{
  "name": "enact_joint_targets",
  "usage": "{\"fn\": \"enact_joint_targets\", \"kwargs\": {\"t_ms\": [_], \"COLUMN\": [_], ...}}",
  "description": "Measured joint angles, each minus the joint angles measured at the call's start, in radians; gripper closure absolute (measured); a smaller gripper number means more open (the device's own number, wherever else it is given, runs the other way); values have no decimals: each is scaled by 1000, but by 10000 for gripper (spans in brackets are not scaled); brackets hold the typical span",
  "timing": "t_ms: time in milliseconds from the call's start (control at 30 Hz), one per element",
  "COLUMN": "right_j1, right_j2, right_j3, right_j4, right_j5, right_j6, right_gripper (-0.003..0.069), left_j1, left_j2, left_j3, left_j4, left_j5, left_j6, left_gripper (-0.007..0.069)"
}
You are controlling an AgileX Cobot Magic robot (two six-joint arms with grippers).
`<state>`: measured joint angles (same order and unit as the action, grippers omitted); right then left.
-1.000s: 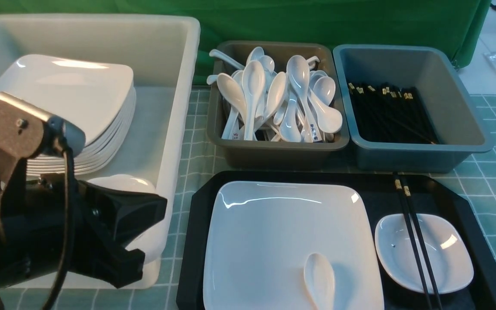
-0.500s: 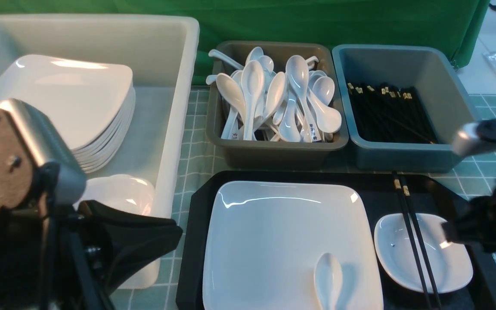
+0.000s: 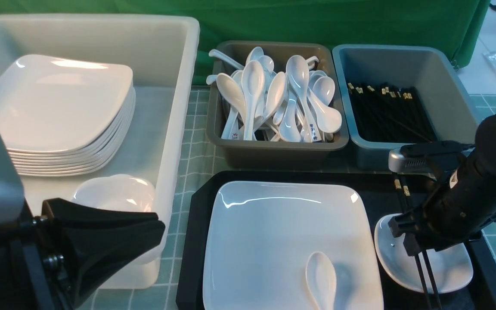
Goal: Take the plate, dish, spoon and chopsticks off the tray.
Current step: Use the right arm to grab a pair of chopsticks from the plate
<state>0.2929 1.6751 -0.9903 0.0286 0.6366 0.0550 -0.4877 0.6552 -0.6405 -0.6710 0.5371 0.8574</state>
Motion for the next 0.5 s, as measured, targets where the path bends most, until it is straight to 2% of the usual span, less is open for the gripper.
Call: {"fn": "enact_joint_targets", "kwargs": {"t_ms": [267, 367, 400, 467, 500], "right_j1": [-18, -18, -18, -18, -18], "right_j2": [81, 88, 88, 87, 84], "right_j3": [-12, -12, -12, -13, -13], "right_j4": [36, 42, 42, 44, 45], "right_j5": [-32, -35, -35, -27, -16], "right_j6": [-18, -64, -67, -102, -114], "right_gripper": [288, 396, 405, 535, 550], "left_j1": [0, 0, 0, 0, 0], "left_j2": [0, 0, 0, 0, 0], "left_j3": [0, 1, 1, 1, 1], "left_j4": [-3, -3, -3, -3, -3], "left_j5": [-5, -6, -6, -7, -7], "left_j6": [0, 0, 0, 0, 0], "left_gripper": [613, 613, 613, 613, 613]}}
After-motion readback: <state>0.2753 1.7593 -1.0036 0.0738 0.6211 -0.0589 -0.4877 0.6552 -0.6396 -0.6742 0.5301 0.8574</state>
